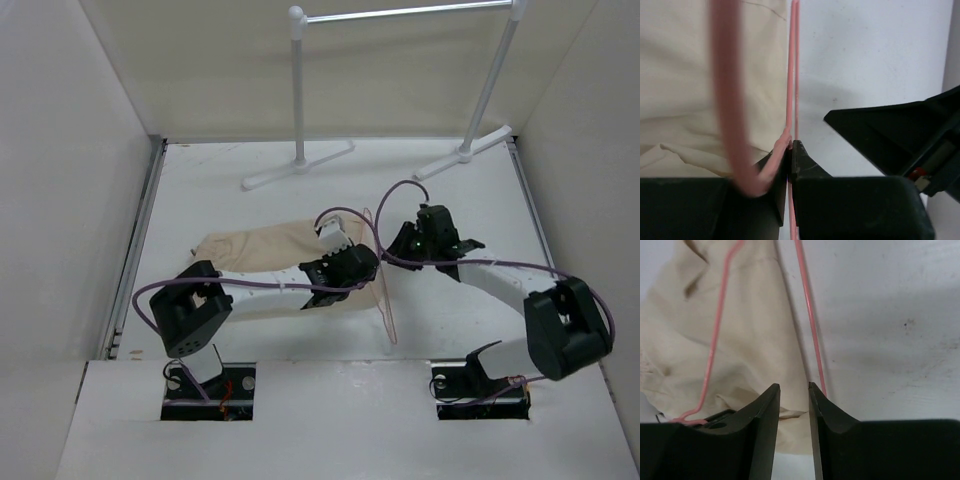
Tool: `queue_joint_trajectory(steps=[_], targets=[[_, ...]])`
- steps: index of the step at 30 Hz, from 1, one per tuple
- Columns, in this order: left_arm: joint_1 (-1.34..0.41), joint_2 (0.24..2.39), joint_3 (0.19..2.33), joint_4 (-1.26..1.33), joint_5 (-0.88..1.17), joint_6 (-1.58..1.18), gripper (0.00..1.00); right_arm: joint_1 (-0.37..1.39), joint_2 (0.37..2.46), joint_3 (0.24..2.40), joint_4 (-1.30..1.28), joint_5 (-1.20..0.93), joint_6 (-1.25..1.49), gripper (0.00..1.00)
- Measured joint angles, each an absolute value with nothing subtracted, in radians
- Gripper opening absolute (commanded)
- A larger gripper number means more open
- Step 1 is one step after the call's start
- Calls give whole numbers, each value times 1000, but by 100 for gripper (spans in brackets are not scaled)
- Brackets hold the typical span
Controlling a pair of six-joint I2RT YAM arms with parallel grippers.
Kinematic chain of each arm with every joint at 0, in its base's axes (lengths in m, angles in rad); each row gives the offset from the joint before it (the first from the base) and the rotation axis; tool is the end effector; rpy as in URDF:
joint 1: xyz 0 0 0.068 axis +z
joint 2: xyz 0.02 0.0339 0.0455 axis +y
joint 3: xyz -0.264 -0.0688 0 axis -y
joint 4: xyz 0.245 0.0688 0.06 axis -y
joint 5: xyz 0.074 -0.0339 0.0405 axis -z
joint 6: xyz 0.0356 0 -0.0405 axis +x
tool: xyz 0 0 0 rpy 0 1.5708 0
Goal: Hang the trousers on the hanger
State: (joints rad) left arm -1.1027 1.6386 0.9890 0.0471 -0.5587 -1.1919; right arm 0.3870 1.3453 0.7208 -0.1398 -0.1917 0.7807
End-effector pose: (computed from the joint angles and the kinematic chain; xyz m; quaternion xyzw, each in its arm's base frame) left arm 0.1771 -0.3084 0.2174 -0.1661 0.8442 -0.3076 0.4063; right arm 0.2507 0.1095 0.2008 0.1422 0.9052 0.2888 0.2774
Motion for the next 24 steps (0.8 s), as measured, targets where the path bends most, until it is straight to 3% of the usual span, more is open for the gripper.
queue_joint_trajectory(steps=[9, 17, 18, 21, 24], targets=[[-1058, 1713, 957, 176, -527, -1137, 0, 421, 1511, 732, -65, -243, 778, 42], [-1052, 1713, 958, 183, -527, -1103, 0, 427, 1618, 757, 13, -281, 788, 55], [-1052, 1713, 959, 183, -527, -1102, 0, 426, 1629, 761, 30, -291, 791, 51], [-1047, 1713, 960, 182, -527, -1097, 0, 428, 1655, 762, 73, -323, 809, 20], [-1041, 1712, 959, 182, -525, -1089, 0, 427, 1662, 744, 104, -349, 847, 12]])
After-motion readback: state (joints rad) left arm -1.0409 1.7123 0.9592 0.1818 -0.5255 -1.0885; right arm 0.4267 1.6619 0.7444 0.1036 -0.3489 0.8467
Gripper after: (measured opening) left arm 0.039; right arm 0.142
